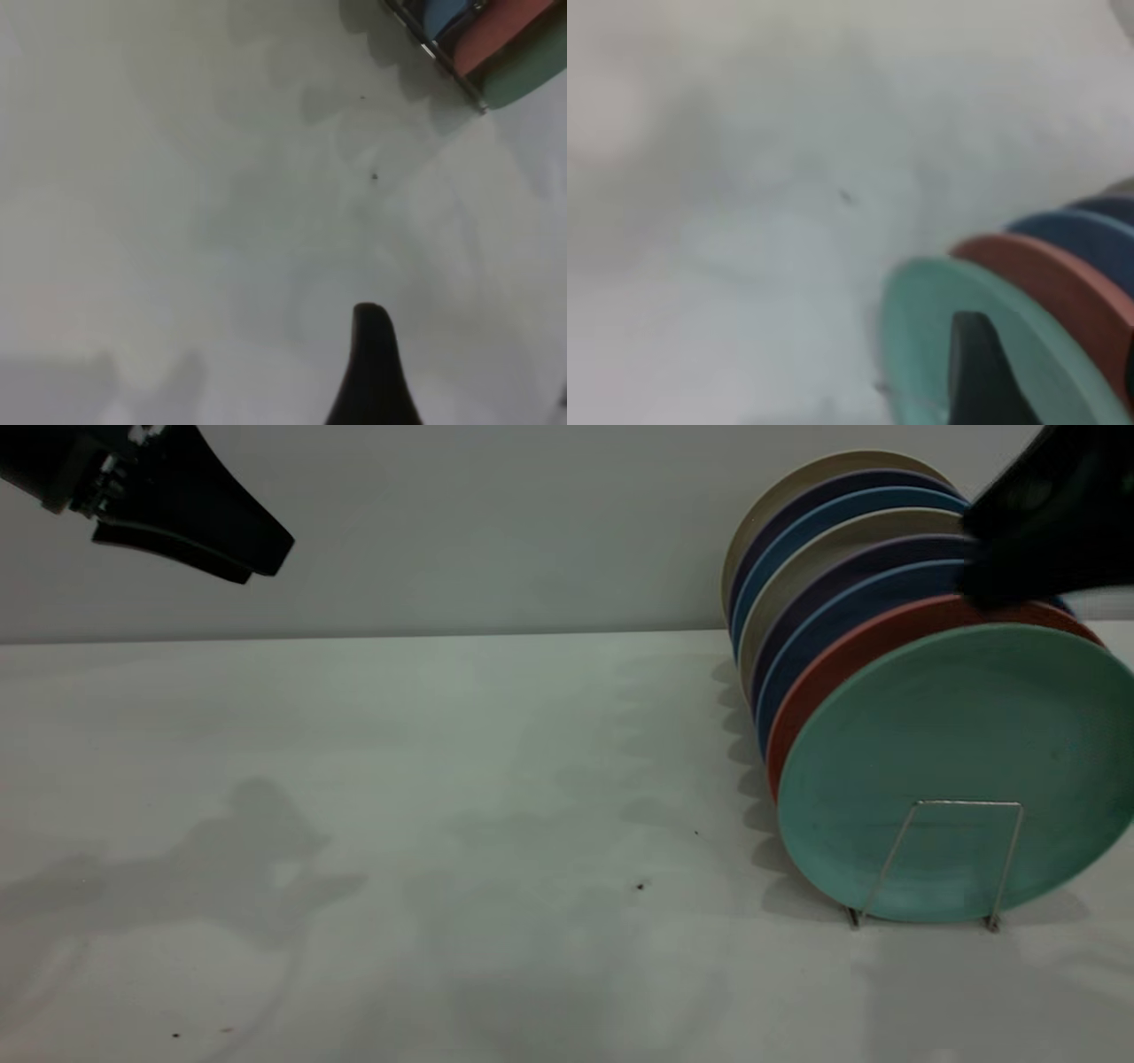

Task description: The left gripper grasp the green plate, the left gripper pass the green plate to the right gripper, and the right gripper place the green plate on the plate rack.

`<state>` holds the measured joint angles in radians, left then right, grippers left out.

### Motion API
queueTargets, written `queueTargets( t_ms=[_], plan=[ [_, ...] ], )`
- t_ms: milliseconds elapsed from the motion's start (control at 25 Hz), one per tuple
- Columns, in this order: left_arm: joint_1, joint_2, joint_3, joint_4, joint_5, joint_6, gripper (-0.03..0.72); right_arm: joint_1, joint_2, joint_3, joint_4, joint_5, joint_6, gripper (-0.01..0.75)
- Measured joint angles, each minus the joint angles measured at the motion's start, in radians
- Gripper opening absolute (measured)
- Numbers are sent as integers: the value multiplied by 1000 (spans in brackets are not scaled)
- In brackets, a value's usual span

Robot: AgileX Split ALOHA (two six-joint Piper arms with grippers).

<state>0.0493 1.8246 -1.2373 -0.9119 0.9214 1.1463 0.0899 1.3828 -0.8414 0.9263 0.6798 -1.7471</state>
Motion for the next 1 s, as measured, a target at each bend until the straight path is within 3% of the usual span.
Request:
queueTargets(
  t_ms=[240,600,760,1000],
  plan=[
    [0,-144,0,197,45,-294,584,0,-279,0,-126,187,485,404],
    [0,-485,0,572,219,-736,584,0,-669,1,-745,536,1392,404],
    [0,-575,1,649,245,-842,584,0,-775,58,-884,560,1544,404],
    [0,-658,42,669,245,-863,584,0,-912,267,-895,531,1617,404]
  ],
)
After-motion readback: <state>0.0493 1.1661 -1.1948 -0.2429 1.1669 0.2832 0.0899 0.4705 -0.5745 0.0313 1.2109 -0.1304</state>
